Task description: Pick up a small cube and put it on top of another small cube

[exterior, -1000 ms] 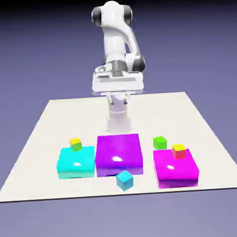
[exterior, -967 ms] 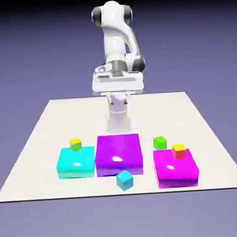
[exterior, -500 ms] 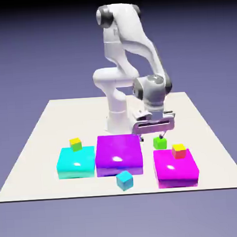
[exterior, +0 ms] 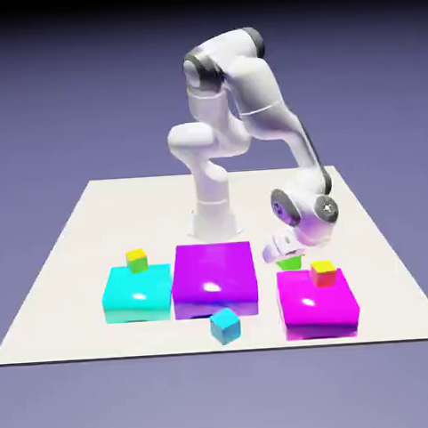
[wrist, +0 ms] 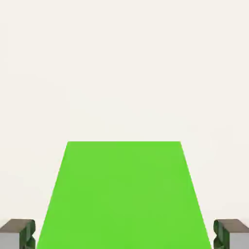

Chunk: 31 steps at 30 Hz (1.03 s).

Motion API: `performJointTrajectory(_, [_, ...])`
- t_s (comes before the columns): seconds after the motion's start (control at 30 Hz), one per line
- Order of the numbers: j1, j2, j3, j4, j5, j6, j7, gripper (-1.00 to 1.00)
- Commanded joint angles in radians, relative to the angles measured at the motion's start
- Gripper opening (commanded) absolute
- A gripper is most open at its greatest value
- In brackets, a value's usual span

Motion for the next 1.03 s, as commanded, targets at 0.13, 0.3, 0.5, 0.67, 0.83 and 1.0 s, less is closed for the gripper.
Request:
performJointTrajectory(0.13, [-0.072,-0.153,0.092,0.058,0.102,-0.193,-0.07,-1.0])
performJointTrajectory(0.3, [-0.108,-0.121,0.147,0.171,0.237,-0.257,0.069,-1.0])
performJointTrajectory(0.5, [-0.286,-0.114,0.145,0.387,0.352,-0.363,0.327,-1.0])
performJointTrajectory(0.67, [-0.373,-0.126,0.132,0.521,0.432,-0.42,0.466,-1.0])
performJointTrajectory(0.83, [-0.324,-0.05,0.125,0.424,0.421,-0.248,0.464,1.0])
performJointTrajectory(1.0, [-0.373,-0.126,0.132,0.521,0.432,-0.42,0.466,1.0])
